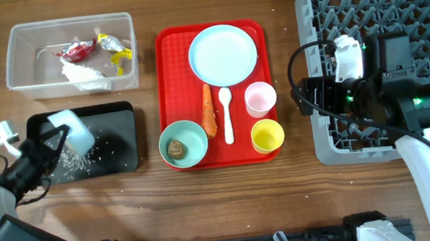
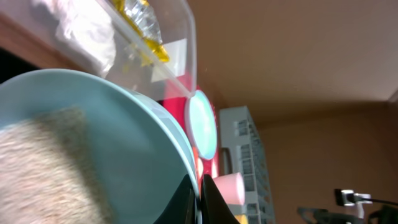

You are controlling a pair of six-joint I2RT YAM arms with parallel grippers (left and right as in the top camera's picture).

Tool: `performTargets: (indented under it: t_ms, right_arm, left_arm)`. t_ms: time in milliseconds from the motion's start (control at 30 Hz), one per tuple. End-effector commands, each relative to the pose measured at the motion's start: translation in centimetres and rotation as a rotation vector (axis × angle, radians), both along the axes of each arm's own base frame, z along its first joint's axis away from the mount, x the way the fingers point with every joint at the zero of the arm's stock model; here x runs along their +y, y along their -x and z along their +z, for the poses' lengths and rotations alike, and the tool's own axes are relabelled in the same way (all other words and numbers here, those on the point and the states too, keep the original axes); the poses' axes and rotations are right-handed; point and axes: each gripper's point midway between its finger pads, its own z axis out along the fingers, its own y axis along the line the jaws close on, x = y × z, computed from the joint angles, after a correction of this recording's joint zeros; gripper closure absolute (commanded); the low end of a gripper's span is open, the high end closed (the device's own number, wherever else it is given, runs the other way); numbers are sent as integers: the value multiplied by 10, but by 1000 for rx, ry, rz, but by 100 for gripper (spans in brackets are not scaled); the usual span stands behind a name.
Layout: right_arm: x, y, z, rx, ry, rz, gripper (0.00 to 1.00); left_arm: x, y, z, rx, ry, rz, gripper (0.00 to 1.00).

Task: Sort waste into correct bins and load items into the dishwasher rack
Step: 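Tip the rice out of the bowl onto the black tray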

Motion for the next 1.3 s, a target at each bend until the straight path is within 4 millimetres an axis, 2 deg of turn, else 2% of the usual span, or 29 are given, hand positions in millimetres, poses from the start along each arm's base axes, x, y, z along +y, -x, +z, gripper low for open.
performTargets:
  t_ms: [0, 67, 400, 667, 967, 1067, 1133, 1267]
  right_arm:
    - [-1, -3, 4, -19, 18, 11, 0]
    - [-1, -2, 4, -16, 18, 11, 0]
    - [-1, -1, 3, -11, 18, 11, 0]
    - [-1, -2, 3, -10, 15, 6, 0]
    - [-1, -1, 3, 0, 1, -16, 0]
    - [-1, -1, 3, 0, 1, -16, 0]
    - [-1, -1, 3, 9, -6, -28, 0]
    - [-1, -1, 3, 9, -7, -30, 0]
  left_arm:
    - [-2, 3, 30, -164, 94, -26, 96]
    - [-3, 4, 40, -210, 124, -40, 96]
    - [-4, 4, 39, -189, 152, -36, 96]
    - [-3, 3, 41, -118, 248, -22, 96]
    - [3, -1, 43, -207, 127, -40, 96]
    - [9, -6, 47, -187, 154, -37, 96]
    - [6, -4, 45, -172, 174, -37, 96]
    - [10, -9, 48, -200, 135, -44, 96]
